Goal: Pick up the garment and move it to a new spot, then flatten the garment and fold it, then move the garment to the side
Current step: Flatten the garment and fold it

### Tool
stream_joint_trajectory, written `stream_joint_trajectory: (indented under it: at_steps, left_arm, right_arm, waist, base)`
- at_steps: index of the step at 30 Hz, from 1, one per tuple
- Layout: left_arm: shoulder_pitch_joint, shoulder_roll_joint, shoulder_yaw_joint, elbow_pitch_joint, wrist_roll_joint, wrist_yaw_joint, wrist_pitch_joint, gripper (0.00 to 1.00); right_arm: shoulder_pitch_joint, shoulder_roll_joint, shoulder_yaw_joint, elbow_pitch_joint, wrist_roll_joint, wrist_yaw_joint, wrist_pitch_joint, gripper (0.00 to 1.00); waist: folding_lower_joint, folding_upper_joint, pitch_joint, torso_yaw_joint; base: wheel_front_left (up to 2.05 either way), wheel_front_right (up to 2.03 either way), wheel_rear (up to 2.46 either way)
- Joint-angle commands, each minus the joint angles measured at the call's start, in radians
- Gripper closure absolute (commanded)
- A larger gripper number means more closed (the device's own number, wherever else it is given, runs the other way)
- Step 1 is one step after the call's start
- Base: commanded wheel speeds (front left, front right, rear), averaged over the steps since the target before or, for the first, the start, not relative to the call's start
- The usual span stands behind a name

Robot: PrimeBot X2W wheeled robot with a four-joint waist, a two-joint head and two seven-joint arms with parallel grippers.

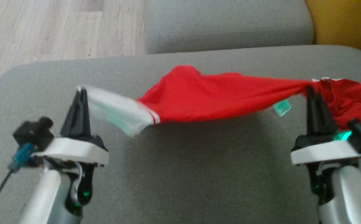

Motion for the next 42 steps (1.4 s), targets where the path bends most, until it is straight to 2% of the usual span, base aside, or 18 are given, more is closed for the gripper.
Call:
stream_joint_trajectory:
  at_steps: [1,2,8,13,17,21,27,33,38,42]
  left_arm:
    - [-0.082,0.038,0.045,-0.099,0.018,0.0,-0.007,1.0]
    - [-0.082,0.038,0.045,-0.099,0.018,0.0,-0.007,1.0]
    - [-0.165,0.079,0.067,-0.302,0.046,0.005,0.015,1.0]
    - [-0.248,0.108,0.066,-0.422,0.065,0.002,0.063,1.0]
    - [-0.299,0.129,0.063,-0.447,0.074,-0.001,0.105,1.0]
    - [-0.33,0.133,0.05,-0.405,0.057,-0.013,0.142,1.0]
    - [-0.452,0.142,0.044,-0.252,0.055,-0.054,0.145,1.0]
    - [-0.728,0.122,0.039,-0.019,0.097,-0.092,0.091,1.0]
    - [-0.961,0.07,0.019,0.212,0.151,-0.101,-0.006,1.0]
    - [-1.075,0.003,0.005,0.385,0.165,-0.103,-0.107,1.0]
  right_arm:
    - [-0.034,-0.005,0.014,-0.103,-0.014,0.007,0.02,1.0]
    - [-0.034,-0.005,0.014,-0.103,-0.014,0.007,0.02,1.0]
    - [-0.05,-0.005,0.002,-0.333,-0.044,0.007,0.094,1.0]
    - [-0.077,-0.005,-0.008,-0.47,-0.072,0.007,0.158,1.0]
    - [-0.096,-0.005,-0.013,-0.522,-0.083,0.007,0.202,1.0]
    - [-0.121,-0.005,-0.016,-0.504,-0.078,0.007,0.236,1.0]
    - [-0.261,-0.005,0.005,-0.35,-0.094,0.007,0.25,1.0]
    - [-0.57,-0.013,0.018,-0.065,-0.12,0.007,0.207,1.0]
    - [-0.835,-0.011,-0.007,0.223,-0.138,0.007,0.166,1.0]
    - [-0.991,-0.015,-0.079,0.419,-0.198,0.007,0.088,1.0]
  waist:
    - [0.0001,0.0,-0.013,-0.008]
    - [0.0001,0.0,-0.013,-0.008]
    - [0.0001,0.0,-0.032,-0.025]
    - [0.0001,0.0,-0.034,-0.04]
    - [0.0001,0.0,-0.022,-0.048]
    - [0.0001,0.0,0.007,-0.05]
    - [0.0001,0.0,0.106,-0.053]
    - [0.0001,0.0,0.215,-0.059]
    - [0.0001,0.0,0.29,-0.039]
    - [0.0001,0.0,0.345,0.001]
  base:
    - [0.0,0.0,0.0]
    - [0.0,0.0,0.0]
    - [0.0,0.0,0.0]
    - [0.0,0.0,0.0]
    - [0.0,0.0,0.0]
    - [0.0,0.0,0.0]
    - [0.0,0.0,0.0]
    - [0.0,0.0,0.0]
    - [0.0,0.0,0.0]
    - [0.0,0.0,0.0]
